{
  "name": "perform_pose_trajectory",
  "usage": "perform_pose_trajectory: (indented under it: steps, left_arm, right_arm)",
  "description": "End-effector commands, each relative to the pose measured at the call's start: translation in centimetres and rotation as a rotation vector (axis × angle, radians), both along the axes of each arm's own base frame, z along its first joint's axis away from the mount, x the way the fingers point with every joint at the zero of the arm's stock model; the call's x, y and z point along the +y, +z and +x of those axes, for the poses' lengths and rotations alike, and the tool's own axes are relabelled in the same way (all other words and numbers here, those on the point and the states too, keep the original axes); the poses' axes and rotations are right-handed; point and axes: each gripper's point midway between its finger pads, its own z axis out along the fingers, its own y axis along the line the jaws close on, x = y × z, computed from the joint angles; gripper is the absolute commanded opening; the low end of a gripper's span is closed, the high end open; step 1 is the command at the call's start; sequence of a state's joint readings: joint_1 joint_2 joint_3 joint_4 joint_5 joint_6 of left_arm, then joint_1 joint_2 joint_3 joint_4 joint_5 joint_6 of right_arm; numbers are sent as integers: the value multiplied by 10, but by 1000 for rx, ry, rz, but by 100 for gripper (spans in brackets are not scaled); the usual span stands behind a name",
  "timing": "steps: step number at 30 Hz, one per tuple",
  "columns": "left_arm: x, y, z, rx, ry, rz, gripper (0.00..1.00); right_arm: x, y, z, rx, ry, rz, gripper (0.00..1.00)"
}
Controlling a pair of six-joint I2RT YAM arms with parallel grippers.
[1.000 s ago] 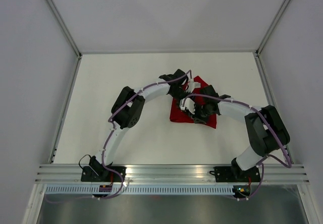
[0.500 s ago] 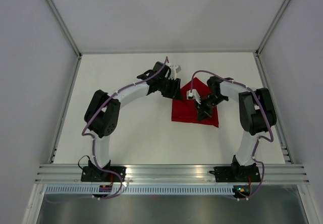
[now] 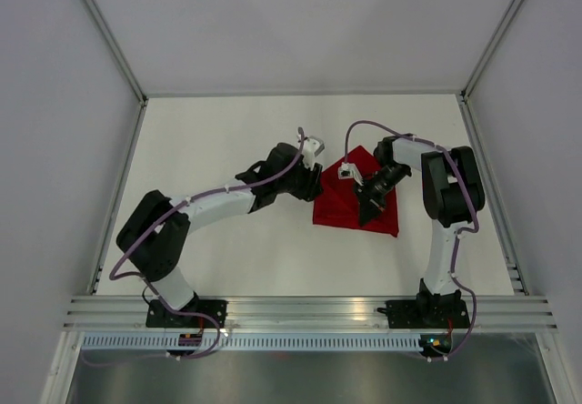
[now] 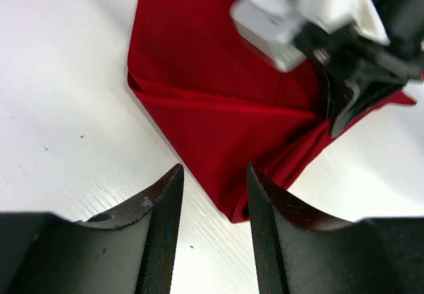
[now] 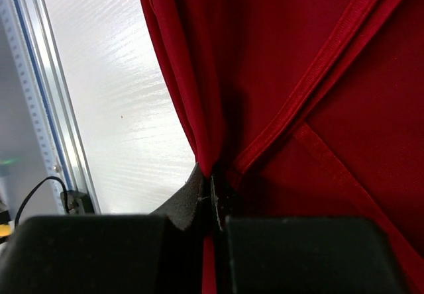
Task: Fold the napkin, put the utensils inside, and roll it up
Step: Roll the napkin with the utensil
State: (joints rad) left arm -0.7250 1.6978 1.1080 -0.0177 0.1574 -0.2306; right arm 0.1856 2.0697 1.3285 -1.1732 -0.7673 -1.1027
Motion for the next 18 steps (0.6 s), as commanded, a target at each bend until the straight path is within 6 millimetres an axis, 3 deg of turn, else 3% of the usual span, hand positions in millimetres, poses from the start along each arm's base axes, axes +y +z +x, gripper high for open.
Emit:
perform_pose_trajectory:
  steps: [1, 3, 6, 10, 11, 12, 18]
  left_arm:
    - [-7, 52, 4, -361, -41, -10, 48]
    - [-23, 55, -20, -442, -116, 12, 51]
    - [-39, 50, -37, -526, -207, 99, 53]
    - [-65, 23, -61, -569, -332, 222, 55]
    - [-69, 4, -66, -558, -365, 271, 55]
    - [-78, -1, -76, -580, -412, 295, 55]
    - [-109, -30, -91, -623, -524, 369, 57]
  right_arm:
    - [-10, -21, 5, -5, 44, -41, 4]
    - [-10, -23, 6, -2, 37, -46, 4]
    - [-10, -25, 8, 3, 29, -54, 4]
    - [-10, -28, 10, 14, 24, -61, 4]
    - [-11, -30, 9, 27, 24, -65, 4]
    - [-11, -31, 9, 31, 22, -66, 4]
    - [-12, -35, 12, 49, 16, -76, 4]
